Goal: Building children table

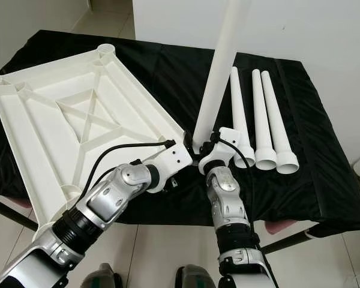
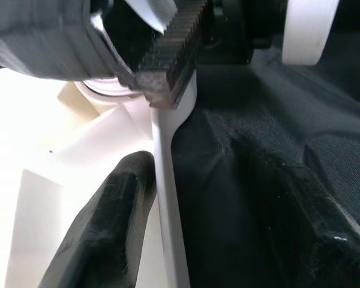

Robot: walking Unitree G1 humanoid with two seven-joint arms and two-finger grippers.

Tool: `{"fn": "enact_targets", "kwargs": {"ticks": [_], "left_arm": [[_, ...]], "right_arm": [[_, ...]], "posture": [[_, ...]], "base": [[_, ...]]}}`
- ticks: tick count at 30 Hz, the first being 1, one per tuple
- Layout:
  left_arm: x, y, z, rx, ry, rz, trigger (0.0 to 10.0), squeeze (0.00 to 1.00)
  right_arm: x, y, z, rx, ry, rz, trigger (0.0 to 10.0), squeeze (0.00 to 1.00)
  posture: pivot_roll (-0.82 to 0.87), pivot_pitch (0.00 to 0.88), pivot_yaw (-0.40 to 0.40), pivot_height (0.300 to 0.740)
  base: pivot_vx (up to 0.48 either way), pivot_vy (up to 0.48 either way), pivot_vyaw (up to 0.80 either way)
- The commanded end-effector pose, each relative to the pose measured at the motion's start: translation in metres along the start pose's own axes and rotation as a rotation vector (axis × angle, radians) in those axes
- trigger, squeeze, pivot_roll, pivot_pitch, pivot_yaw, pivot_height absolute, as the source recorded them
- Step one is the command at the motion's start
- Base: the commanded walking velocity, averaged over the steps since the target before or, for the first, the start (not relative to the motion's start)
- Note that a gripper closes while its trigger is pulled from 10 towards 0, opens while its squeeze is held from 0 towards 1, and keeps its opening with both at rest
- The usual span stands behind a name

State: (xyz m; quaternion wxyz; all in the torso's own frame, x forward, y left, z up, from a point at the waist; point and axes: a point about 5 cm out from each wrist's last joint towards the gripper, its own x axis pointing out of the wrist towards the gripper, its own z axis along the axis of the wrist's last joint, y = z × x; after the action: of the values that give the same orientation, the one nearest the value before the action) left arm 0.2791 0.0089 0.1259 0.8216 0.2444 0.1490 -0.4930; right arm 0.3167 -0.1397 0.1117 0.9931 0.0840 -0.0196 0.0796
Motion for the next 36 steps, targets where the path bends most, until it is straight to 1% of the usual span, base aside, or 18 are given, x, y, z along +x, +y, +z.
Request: {"fn": "enact_targets", "kwargs": {"ticks": [1, 2, 3, 4, 6, 7, 9, 10, 11, 14, 16, 21, 26, 28, 31, 32, 34, 36], "left_arm": [[-0.006, 0.009, -0.007, -0.012, 0.024, 0.005, 10.0, 0.00], [-0.012, 0.019, 0.001, -0.009, -0.020, 0.045, 10.0, 0.00], [-0.012, 0.019, 0.001, -0.009, -0.020, 0.045, 10.0, 0.00], [-0.016, 0.026, 0.007, -0.008, -0.052, 0.074, 10.0, 0.00], [-0.032, 0.043, 0.027, -0.024, -0.152, 0.118, 10.0, 0.00], [-0.032, 0.043, 0.027, -0.024, -0.152, 0.118, 10.0, 0.00], [-0.044, 0.053, 0.039, -0.033, -0.205, 0.132, 10.0, 0.00], [-0.044, 0.053, 0.039, -0.033, -0.205, 0.132, 10.0, 0.00], [-0.052, 0.054, 0.047, -0.045, -0.253, 0.132, 10.0, 0.00], [-0.055, 0.053, 0.054, -0.064, -0.297, 0.121, 10.0, 0.00], [-0.062, 0.049, 0.067, -0.080, -0.365, 0.088, 10.0, 0.00], [-0.062, 0.046, 0.065, -0.073, -0.357, 0.087, 10.0, 0.00], [-0.062, 0.046, 0.064, -0.078, -0.351, 0.090, 10.0, 0.00], [-0.061, 0.042, 0.057, -0.097, -0.326, 0.096, 10.0, 0.00], [-0.057, 0.036, 0.045, -0.124, -0.275, 0.107, 10.0, 0.00], [-0.057, 0.036, 0.045, -0.124, -0.275, 0.107, 10.0, 0.00], [-0.054, 0.035, 0.038, -0.136, -0.244, 0.122, 10.0, 0.00], [-0.051, 0.034, 0.032, -0.154, -0.224, 0.148, 10.0, 0.00]], "right_arm": [[0.001, -0.012, 0.011, 0.014, -0.040, -0.010, 10.0, 0.00], [0.004, -0.012, 0.015, 0.010, -0.052, 0.015, 10.0, 0.00], [0.004, -0.012, 0.015, 0.010, -0.052, 0.015, 10.0, 0.00], [0.006, -0.012, 0.018, 0.007, -0.060, 0.031, 10.0, 0.00], [0.012, -0.011, 0.026, 0.017, -0.098, 0.093, 10.0, 0.00], [0.012, -0.011, 0.026, 0.017, -0.098, 0.093, 10.0, 0.00], [0.020, -0.010, 0.031, 0.015, -0.114, 0.128, 10.0, 0.00], [0.020, -0.010, 0.031, 0.015, -0.114, 0.128, 10.0, 0.00], [0.027, -0.010, 0.033, 0.004, -0.116, 0.146, 10.0, 0.00], [0.030, -0.010, 0.034, 0.003, -0.118, 0.155, 10.0, 0.00], [0.036, -0.011, 0.038, -0.016, -0.123, 0.171, 10.0, 0.00], [0.040, -0.003, 0.051, 0.025, -0.163, 0.254, 10.0, 0.00], [0.040, -0.002, 0.051, 0.029, -0.169, 0.263, 10.0, 0.00], [0.027, -0.003, 0.049, 0.039, -0.203, 0.248, 10.0, 0.00], [0.004, -0.012, 0.053, 0.009, -0.284, 0.114, 10.0, 0.00], [0.004, -0.012, 0.053, 0.009, -0.284, 0.114, 10.0, 0.00], [-0.004, -0.014, 0.054, 0.005, -0.289, 0.080, 10.0, 0.00], [-0.014, -0.014, 0.049, -0.028, -0.276, 0.072, 10.0, 0.00]], "posture": [[-0.08, 0.023, -0.032, 0.740], [-0.08, 0.026, -0.029, 0.740], [-0.08, 0.026, -0.029, 0.740], [-0.08, 0.026, -0.029, 0.740], [-0.08, 0.027, -0.030, 0.740], [-0.08, 0.027, -0.030, 0.740], [-0.07, 0.028, -0.032, 0.740], [-0.07, 0.028, -0.032, 0.740], [-0.07, 0.027, -0.035, 0.740], [-0.06, 0.028, -0.038, 0.740], [-0.06, 0.030, -0.042, 0.740], [-0.04, 0.028, -0.058, 0.740], [-0.04, 0.028, -0.060, 0.740], [-0.03, 0.033, -0.070, 0.740], [-0.04, 0.038, -0.062, 0.740], [-0.04, 0.038, -0.062, 0.740], [-0.05, 0.041, -0.056, 0.740], [-0.06, 0.048, -0.046, 0.740]], "base": [[0.000, 0.000, 0.00], [0.000, 0.000, 0.00], [0.000, 0.000, 0.00], [0.000, 0.000, 0.00], [0.000, 0.000, 0.00], [0.000, 0.000, 0.00], [0.000, 0.000, 0.00], [0.000, 0.000, 0.00], [0.000, 0.000, 0.00], [0.000, 0.000, 0.00], [0.000, 0.000, 0.00], [0.000, 0.000, 0.00], [0.000, 0.000, 0.00], [0.000, 0.000, 0.00], [0.000, 0.000, 0.00], [0.000, 0.000, 0.00], [0.000, 0.000, 0.00], [0.000, 0.000, 0.00]]}}
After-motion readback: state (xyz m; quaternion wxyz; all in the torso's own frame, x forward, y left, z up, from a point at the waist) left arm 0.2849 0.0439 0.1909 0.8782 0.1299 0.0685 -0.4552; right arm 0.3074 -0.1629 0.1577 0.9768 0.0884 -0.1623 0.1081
